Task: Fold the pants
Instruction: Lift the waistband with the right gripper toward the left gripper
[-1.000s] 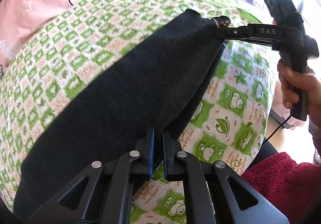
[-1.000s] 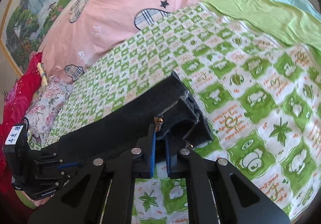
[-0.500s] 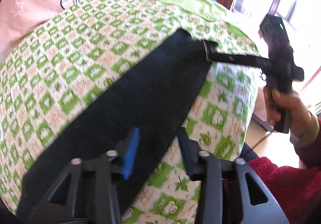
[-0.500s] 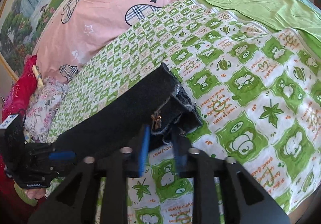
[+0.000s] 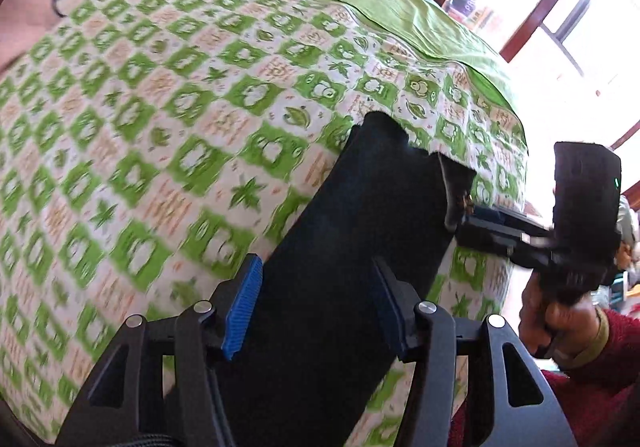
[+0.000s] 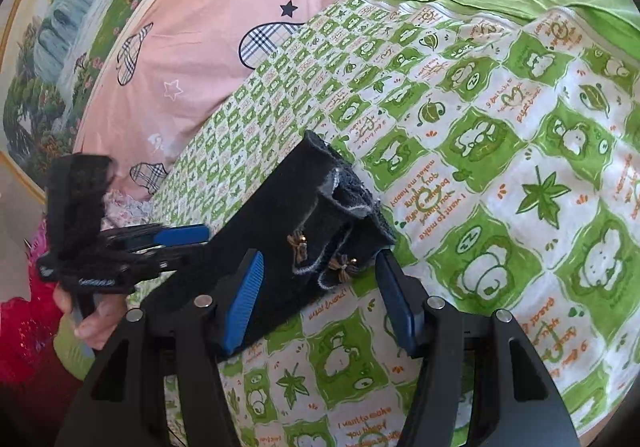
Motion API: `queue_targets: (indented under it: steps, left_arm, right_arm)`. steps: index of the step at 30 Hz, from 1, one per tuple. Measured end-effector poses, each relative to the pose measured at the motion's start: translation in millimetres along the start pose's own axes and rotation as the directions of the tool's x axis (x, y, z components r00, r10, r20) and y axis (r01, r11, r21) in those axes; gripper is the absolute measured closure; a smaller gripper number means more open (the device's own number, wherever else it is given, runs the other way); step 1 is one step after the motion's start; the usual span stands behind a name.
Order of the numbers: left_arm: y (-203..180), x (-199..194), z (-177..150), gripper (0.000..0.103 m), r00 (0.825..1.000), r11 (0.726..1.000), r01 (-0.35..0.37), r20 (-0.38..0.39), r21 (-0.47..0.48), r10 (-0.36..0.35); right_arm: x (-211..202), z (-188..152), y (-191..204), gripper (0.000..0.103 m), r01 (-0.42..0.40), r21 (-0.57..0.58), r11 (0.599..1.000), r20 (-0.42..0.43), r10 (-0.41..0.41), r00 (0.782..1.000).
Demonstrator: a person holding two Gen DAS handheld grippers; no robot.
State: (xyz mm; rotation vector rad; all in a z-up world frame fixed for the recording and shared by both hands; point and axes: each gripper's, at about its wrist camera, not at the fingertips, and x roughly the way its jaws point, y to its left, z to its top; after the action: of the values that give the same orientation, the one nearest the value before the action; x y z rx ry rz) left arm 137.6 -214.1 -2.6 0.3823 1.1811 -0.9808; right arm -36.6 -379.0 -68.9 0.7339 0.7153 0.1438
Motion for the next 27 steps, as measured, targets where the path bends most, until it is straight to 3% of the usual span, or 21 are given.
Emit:
queue_targets:
  steps: [4,8,11,12,16,18,22,27]
  left_arm:
    - [0,28,27,0.047,0.998,0.999,0.052,-0.045,0.004,-0.052]
    - [-1,56,46,0.047,0.991,0.995,0.098,-0.089,-0.004,-0.098]
    - [-5,66,59,0.046,0.99,0.993,0.12,-0.082,0.008,-0.118]
    - [-7,68,61,0.048,0.99,0.993,0.121,-0.08,0.011,-0.12]
    - [-23,68,64,0.084,0.991,0.99,0.127,-0.045,0.066,-0.125]
    - [-30,65,62,0.091,0.994,0.99,0.106,-0.017,0.092,-0.105]
    - [-26,49,56,0.093,0.991,0.991,0.126,0.028,0.051,-0.127]
    - [-26,2,39,0.093,0.985,0.991,0.118,0.124,0.057,-0.124]
  right_arm:
    - [2,-2,-1,0.047,0.005,-0.008,1.0,0.016,-0.005,1.0]
    - [4,-2,-10,0.065,0.01,0.013,1.0,0.021,-0.01,1.0]
    - [6,-2,-12,0.069,0.012,0.01,1.0,0.024,-0.012,1.0]
    - [7,-3,-11,0.069,0.013,0.002,1.0,0.026,-0.013,1.0]
    - [13,-2,-8,0.079,0.008,-0.017,1.0,0.023,-0.007,1.0]
    - [14,-2,-10,0.083,-0.01,-0.014,1.0,0.015,0.011,1.0]
    - [9,-2,-6,0.086,-0.058,-0.012,0.998,0.019,0.058,0.998]
    - [-6,-1,20,0.087,-0.16,-0.063,0.985,0.06,0.164,0.985]
